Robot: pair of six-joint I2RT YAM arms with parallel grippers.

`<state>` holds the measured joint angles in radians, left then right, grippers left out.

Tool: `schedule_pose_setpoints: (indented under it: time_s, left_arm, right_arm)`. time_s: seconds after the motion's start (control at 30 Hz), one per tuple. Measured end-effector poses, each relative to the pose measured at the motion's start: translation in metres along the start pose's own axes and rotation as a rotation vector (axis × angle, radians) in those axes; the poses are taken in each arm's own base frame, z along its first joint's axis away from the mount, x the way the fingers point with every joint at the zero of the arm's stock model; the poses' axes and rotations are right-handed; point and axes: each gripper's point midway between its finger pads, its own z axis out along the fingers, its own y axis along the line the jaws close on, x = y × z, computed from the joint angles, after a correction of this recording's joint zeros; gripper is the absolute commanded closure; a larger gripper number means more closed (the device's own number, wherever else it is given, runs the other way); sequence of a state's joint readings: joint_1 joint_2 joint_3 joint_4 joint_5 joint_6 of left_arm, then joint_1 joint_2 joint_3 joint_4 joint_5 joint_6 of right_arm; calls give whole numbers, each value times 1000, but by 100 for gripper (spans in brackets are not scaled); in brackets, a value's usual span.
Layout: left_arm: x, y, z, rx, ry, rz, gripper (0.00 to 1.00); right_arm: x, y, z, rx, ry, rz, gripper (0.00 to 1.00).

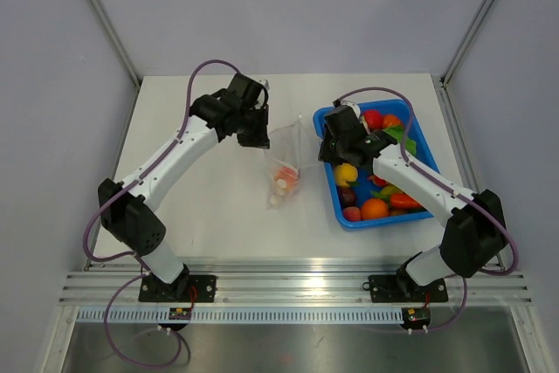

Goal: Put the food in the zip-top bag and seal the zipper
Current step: Adjust the zipper food storage bag at the center of the board.

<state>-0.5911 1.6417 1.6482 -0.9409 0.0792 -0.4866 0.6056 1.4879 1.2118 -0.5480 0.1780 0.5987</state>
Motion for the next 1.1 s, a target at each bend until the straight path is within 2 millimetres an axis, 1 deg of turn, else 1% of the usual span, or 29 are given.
schedule_pose_setpoints:
  time_s: [0.07,0.1,0.27,0.4,0.5,0.6,0.67,0.7,0.73,0.77,0.83,0.87,0.93,0.97,1.1]
  left_arm:
    - [-4,5,-4,-13,-10,-8,100]
    - [-8,4,-7,-10,-19,-8,100]
    - [-17,-5,-25,20,-70,2,100]
    - [-28,-13,-40,46,-114,7,100]
    - [-31,-15,-40,56,-124,9,100]
    - [-23,-12,-29,49,-93,7,100]
    - [-14,-8,-15,38,-55,6,100]
    - [-8,-5,-7,30,-32,4,100]
    - [-2,-3,1,21,-8,3,100]
    - [2,-1,5,16,8,3,100]
    - [7,1,10,9,30,2,100]
    - [7,0,10,10,29,3,100]
    - [6,-1,10,13,27,5,100]
    - [6,-2,10,16,25,5,100]
    - [6,-3,10,22,28,7,100]
  right_arm:
    - [0,6,-1,-28,7,2,100]
    - [1,9,-1,-44,12,3,100]
    - [-4,26,-3,-119,2,17,100]
    - [-13,40,-10,-187,-27,24,100]
    - [-12,43,-6,-194,-20,22,99]
    - [-2,39,10,-165,17,16,95]
    - [8,34,20,-140,50,11,86]
    - [12,31,23,-130,62,12,79]
    - [15,29,23,-122,73,9,66]
    - [17,28,23,-116,78,10,64]
    - [17,26,20,-115,79,-1,55]
    - [16,26,17,-117,77,-5,48]
    - [13,26,9,-123,68,-11,39]
    - [11,26,4,-127,63,-12,28]
    - [-5,27,-28,-152,-1,-17,27]
